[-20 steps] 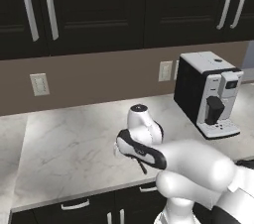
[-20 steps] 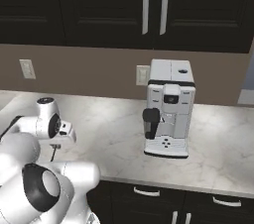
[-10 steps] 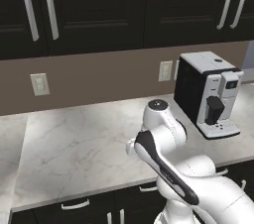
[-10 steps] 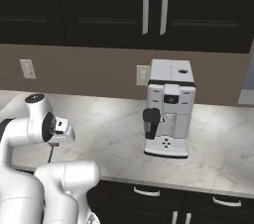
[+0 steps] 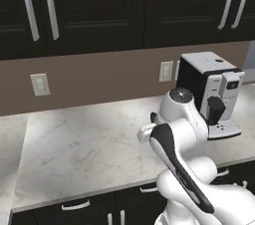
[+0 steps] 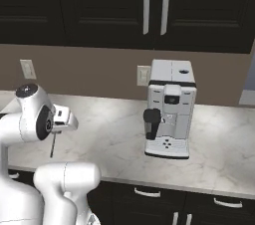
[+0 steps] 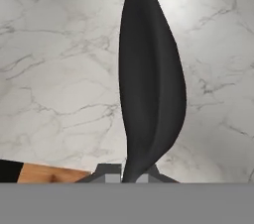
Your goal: Take the fork and place it on the left side of the plate. Then take the spoon and place it on the right side of the plate. Make sure they're directly next to the plate.
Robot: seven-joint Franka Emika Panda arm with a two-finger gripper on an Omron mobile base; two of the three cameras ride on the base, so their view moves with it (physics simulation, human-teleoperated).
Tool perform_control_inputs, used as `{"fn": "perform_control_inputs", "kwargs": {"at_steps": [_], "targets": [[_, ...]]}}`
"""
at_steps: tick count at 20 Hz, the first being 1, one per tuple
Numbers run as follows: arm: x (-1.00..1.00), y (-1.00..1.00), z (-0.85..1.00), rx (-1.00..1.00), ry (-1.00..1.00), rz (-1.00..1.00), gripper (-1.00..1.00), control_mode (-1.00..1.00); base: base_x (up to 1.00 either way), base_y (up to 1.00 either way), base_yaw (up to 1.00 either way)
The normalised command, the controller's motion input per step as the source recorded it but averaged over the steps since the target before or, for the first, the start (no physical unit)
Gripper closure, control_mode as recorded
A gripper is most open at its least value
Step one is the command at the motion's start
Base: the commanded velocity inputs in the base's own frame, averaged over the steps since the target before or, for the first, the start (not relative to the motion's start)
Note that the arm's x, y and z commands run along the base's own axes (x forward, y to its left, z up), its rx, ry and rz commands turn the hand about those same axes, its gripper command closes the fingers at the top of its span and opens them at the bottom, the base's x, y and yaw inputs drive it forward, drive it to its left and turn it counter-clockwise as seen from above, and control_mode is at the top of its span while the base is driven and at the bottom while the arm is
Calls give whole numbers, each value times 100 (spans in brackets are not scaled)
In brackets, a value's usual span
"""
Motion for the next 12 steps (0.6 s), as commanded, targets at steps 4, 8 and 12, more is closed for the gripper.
{"fn": "perform_control_inputs", "kwargs": {"at_steps": [4, 8, 12], "targets": [[-20, -14, 69, 0, -9, 0, 100, -100, 0, 0, 0], [-34, -10, 57, 0, -5, 0, 100, -100, 0, 0, 0], [-45, -11, 52, 0, -3, 0, 100, -100, 0, 0, 0]]}}
